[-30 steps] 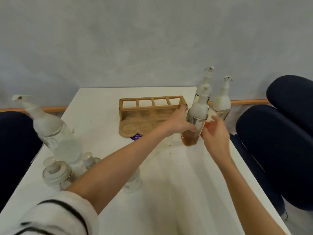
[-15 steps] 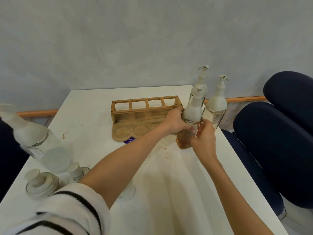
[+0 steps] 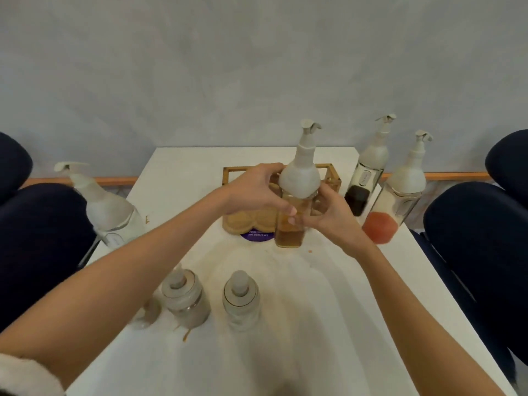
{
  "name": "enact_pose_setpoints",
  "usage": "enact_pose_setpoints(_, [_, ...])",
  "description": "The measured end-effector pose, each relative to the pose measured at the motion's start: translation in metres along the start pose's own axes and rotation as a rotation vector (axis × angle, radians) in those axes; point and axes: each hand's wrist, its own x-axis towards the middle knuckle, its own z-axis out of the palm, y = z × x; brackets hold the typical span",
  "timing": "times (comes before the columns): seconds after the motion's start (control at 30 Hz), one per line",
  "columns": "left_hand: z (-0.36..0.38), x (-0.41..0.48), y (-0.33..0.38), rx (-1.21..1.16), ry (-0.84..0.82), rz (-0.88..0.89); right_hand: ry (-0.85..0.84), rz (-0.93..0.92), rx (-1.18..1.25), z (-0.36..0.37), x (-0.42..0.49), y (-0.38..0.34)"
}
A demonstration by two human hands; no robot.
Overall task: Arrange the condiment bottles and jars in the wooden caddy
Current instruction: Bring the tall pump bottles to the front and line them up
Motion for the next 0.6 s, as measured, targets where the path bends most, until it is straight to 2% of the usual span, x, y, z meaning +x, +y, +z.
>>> enact_pose_setpoints(0.3, [-0.069,-0.079,-0.048,0.071,0.104,-0.145,-0.158,-0.077,-0.06,0.103,0.017,-0.037])
enact_pose_setpoints(0.6, [-0.087,-0.119,-0.091,0.054,0.209,-0.234,-0.343,-0.084,-0.168,0.156,0.027,-0.053])
